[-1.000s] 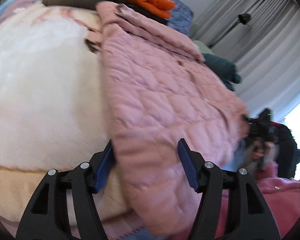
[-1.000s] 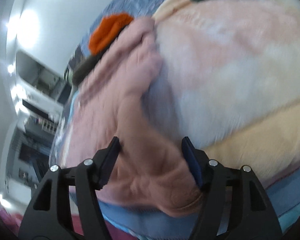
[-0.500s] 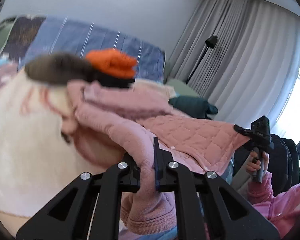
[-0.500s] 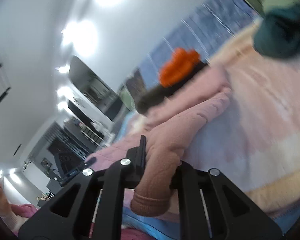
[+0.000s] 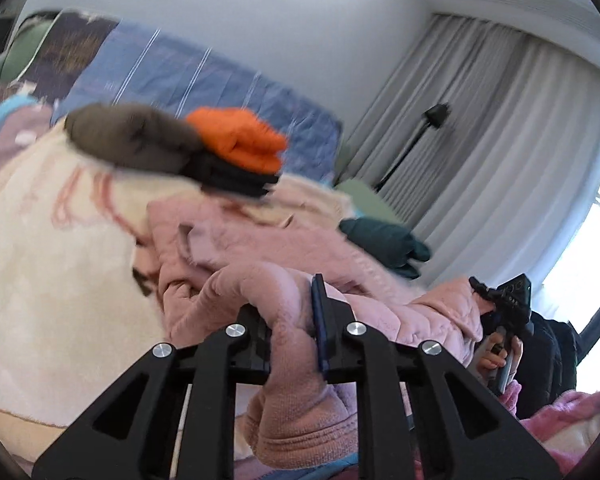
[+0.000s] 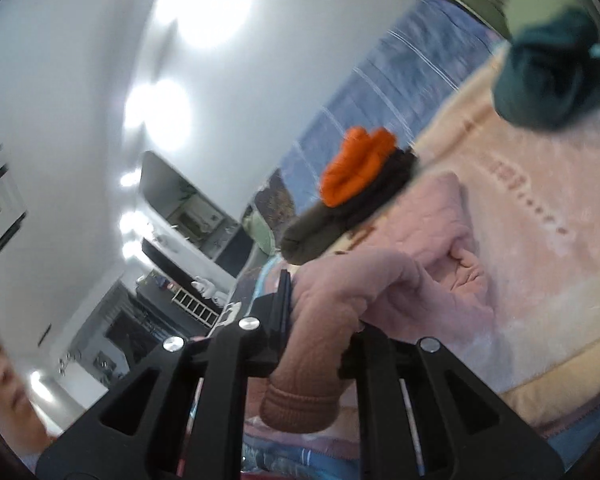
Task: Fold large clothes
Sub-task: 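Grasp the jacket hem with both tools and lift it, then fold the lifted hem over the jacket body and open both tools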
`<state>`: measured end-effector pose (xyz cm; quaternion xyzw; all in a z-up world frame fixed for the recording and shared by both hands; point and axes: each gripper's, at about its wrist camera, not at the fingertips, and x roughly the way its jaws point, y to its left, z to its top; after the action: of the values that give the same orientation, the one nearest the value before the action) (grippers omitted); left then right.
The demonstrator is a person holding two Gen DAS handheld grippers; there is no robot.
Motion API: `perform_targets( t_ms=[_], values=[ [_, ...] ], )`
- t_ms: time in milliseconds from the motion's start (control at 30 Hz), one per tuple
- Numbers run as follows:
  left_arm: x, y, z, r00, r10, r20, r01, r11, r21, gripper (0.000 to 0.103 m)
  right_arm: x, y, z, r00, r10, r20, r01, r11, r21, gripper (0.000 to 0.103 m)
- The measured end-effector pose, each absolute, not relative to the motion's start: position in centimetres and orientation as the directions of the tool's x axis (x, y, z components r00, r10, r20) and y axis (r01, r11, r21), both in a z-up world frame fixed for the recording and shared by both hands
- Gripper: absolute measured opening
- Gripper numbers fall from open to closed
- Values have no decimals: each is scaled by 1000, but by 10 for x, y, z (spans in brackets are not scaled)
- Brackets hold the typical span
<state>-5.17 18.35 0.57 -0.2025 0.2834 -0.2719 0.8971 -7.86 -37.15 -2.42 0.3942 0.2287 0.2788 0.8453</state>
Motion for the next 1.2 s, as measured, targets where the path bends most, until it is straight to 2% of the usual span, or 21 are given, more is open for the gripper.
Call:
perform_targets(
  t_ms=[133, 200, 267, 300, 333, 400, 433, 500, 633, 667, 700, 733, 867, 933, 1067, 1200],
  values=[
    [1, 183, 1, 686, -585, -434, 335, 782, -525, 17, -14, -373, -32, 741, 641, -201, -236, 528, 816, 12],
    [45, 187, -2, 685, -573, -449, 304, 785, -539, 22, 21, -373, -40, 749, 623, -226, -191, 530, 826, 14],
    [84, 190, -14, 676, -556, -484, 261, 795, -548, 26, 66, -372, -60, 752, 587, -299, -92, 543, 834, 15],
    [104, 190, -23, 668, -535, -518, 221, 807, -548, 26, 84, -369, -71, 743, 574, -343, -43, 553, 832, 22],
    [121, 189, -35, 655, -512, -555, 176, 819, -547, 26, 103, -364, -84, 723, 564, -398, 11, 566, 824, 39],
    [148, 186, -63, 609, -479, -632, 97, 836, -540, 27, 113, -358, -97, 715, 526, -461, 80, 593, 801, 62],
    [152, 186, -72, 602, -467, -648, 81, 842, -533, 27, 111, -357, -98, 727, 517, -452, 70, 599, 798, 63],
    [149, 191, -78, 617, -482, -622, 108, 835, -540, 29, 105, -358, -92, 739, 526, -422, 10, 618, 786, 65],
    [143, 205, -65, 616, -543, -571, 170, 799, -577, 35, 80, -371, -69, 799, 421, -430, -29, 741, 671, 69],
    [140, 209, -56, 640, -525, -562, 167, 808, -565, 46, 77, -372, -65, 803, 410, -433, -37, 759, 650, 69],
    [135, 214, -47, 679, -492, -545, 158, 823, -546, 65, 74, -371, -63, 802, 404, -439, -44, 774, 632, 70],
    [128, 221, -35, 724, -465, -510, 158, 831, -534, 69, 73, -369, -63, 799, 398, -451, -49, 790, 611, 70],
    [113, 234, -13, 770, -478, -423, 206, 814, -543, 70, 82, -354, -75, 781, 346, -520, -29, 851, 524, 70],
    [106, 226, -12, 762, -475, -439, 238, 837, -493, 71, 90, -348, -81, 768, 346, -538, -26, 857, 514, 70],
    [99, 191, -29, 703, -446, -554, 298, 892, -339, 73, 102, -342, -85, 761, 347, -549, -15, 854, 520, 70],
    [110, 179, -53, 666, -405, -626, 289, 914, -284, 73, 115, -338, -85, 750, 327, -575, 0, 870, 494, 70]
  ],
)
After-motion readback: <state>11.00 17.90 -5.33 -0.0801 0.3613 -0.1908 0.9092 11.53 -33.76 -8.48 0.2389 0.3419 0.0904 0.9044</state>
